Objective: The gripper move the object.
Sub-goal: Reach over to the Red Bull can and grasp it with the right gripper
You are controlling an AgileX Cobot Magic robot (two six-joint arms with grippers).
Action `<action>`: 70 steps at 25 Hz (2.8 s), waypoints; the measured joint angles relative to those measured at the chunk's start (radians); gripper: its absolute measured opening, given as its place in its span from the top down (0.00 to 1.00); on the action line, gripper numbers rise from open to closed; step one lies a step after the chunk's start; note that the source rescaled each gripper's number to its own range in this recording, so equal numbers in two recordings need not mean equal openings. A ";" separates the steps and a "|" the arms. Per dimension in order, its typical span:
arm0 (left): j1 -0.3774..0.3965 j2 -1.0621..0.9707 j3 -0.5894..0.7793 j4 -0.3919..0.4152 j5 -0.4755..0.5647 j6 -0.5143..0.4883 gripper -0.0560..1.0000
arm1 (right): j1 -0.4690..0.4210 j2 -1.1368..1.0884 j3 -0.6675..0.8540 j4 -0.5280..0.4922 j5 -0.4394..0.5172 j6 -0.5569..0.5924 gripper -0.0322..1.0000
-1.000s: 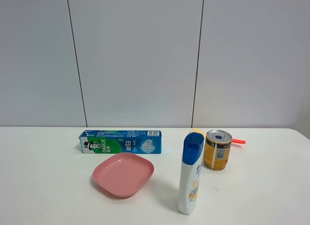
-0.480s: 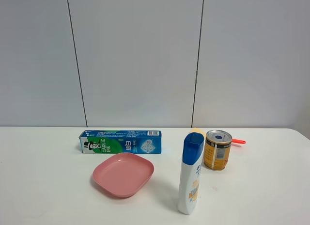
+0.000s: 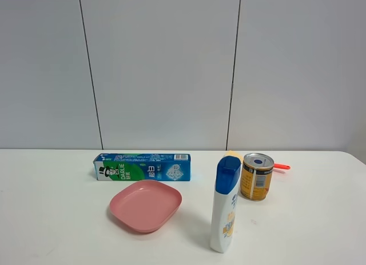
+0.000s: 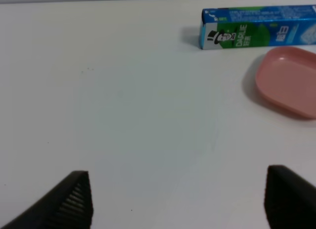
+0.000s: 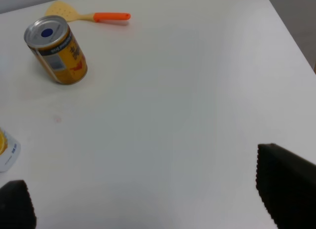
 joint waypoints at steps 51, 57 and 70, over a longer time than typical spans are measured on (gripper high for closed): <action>0.000 0.000 0.000 0.000 0.000 0.000 0.00 | 0.272 1.677 -0.776 -0.055 -0.341 0.045 0.00; 0.000 0.000 0.000 0.000 0.000 0.000 0.00 | 0.294 1.781 -0.798 -0.060 -0.407 0.045 0.01; 0.000 0.000 0.000 0.000 0.000 0.000 0.00 | 0.312 1.881 -0.798 -0.060 -0.519 0.045 0.01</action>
